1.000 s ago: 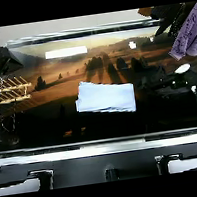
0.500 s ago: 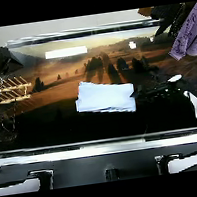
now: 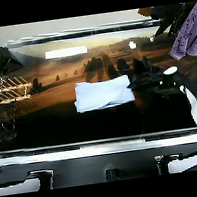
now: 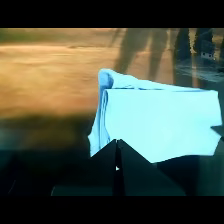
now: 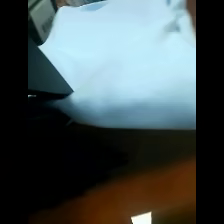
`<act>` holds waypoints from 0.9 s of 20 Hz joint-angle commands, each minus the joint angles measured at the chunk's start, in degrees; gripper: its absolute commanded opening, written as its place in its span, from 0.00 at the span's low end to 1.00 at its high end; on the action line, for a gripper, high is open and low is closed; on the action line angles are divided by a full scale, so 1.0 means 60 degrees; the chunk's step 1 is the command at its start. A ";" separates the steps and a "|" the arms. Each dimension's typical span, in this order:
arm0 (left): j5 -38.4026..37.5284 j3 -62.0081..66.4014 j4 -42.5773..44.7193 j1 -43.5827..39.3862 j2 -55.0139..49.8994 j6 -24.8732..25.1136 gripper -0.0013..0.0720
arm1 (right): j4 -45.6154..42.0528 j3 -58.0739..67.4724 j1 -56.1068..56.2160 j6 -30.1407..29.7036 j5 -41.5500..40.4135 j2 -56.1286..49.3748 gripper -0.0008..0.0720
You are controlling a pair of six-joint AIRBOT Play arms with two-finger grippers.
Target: Fold the clothes and pants, and hang the long-sleeved shirts on hangers.
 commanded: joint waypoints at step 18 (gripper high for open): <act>0.0004 0.0000 0.0004 0.0011 -0.0004 0.0160 0.04 | -0.3512 0.4597 -0.5016 0.3916 -0.0630 -0.0718 0.05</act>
